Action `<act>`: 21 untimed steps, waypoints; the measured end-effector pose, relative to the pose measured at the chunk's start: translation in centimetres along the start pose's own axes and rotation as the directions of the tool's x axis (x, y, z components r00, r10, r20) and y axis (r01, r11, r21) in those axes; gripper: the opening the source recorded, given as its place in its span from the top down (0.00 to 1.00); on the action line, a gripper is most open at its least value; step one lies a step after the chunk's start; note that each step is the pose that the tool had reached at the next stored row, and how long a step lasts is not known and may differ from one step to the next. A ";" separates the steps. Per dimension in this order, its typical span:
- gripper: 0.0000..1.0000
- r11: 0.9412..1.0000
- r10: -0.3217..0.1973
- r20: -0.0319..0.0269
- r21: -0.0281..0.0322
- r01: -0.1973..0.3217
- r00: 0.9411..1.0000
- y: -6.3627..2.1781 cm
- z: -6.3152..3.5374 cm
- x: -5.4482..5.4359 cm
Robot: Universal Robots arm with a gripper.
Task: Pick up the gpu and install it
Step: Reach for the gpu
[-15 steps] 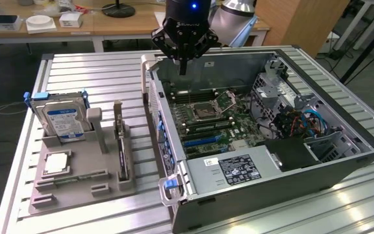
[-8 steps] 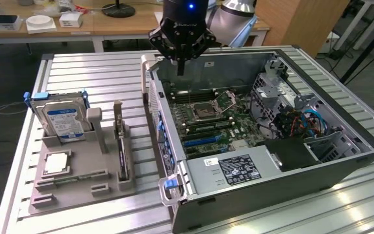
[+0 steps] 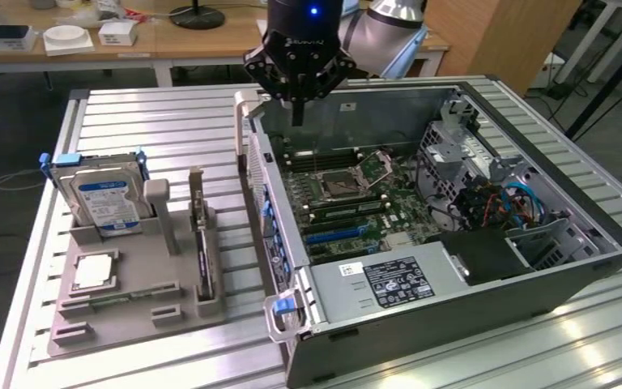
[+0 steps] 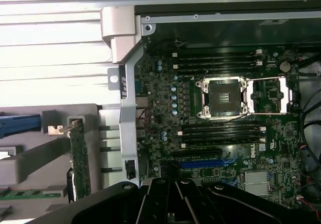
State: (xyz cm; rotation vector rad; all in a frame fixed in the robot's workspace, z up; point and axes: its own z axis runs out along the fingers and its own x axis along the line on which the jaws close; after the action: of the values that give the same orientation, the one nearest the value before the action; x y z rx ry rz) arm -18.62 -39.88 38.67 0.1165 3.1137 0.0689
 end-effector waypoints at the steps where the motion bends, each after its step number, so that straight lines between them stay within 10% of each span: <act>1: 0.89 1.000 0.000 0.000 0.000 0.000 1.000 0.00 0.00 0.0; 21: 0.89 1.000 0.000 0.000 0.000 0.000 1.000 -0.15 0.18 1.9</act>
State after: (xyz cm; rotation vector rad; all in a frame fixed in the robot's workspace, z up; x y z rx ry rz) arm -20.54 -39.88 38.43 0.1165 3.1137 0.0689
